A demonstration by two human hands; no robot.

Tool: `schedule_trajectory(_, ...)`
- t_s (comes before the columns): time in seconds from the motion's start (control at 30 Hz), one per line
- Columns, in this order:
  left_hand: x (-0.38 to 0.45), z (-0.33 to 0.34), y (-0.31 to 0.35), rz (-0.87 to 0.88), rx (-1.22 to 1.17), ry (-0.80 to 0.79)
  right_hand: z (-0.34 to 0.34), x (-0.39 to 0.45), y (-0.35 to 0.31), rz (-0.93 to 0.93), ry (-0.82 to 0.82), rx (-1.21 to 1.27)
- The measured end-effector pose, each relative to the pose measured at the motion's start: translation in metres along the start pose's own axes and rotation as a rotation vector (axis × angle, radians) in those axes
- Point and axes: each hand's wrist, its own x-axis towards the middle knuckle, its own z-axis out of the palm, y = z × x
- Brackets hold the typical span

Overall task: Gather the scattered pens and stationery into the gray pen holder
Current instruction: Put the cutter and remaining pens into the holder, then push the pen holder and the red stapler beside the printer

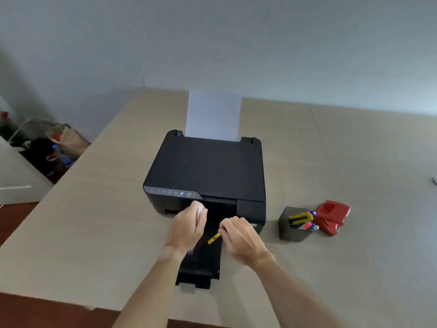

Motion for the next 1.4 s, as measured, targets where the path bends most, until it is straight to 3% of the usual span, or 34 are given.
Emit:
schedule_trajectory(0.23, 0.033, 0.069, 0.112, 0.175, -0.160, -0.142, -0.070, -0.056, 0.075, 0.226, 0.120, -0.025)
schedule_trajectory(0.43, 0.044, 0.109, 0.170, 0.162, -0.269, -0.206, -0.109, -0.088, 0.124, 0.358, 0.212, -0.092)
schedule_trajectory(0.6, 0.052, 0.125, 0.180, 0.134, -0.249, -0.215, -0.123, -0.097, 0.154, 0.444, 0.242, -0.139)
schedule_trajectory(0.93, 0.066, 0.139, 0.192, 0.112, -0.294, -0.166, -0.100, -0.090, 0.169, 0.467, 0.113, -0.152)
schedule_trajectory(1.4, 0.056, 0.170, 0.196, 0.114, -0.106, -0.306, -0.090, -0.128, 0.195, 0.692, 0.147, -0.128)
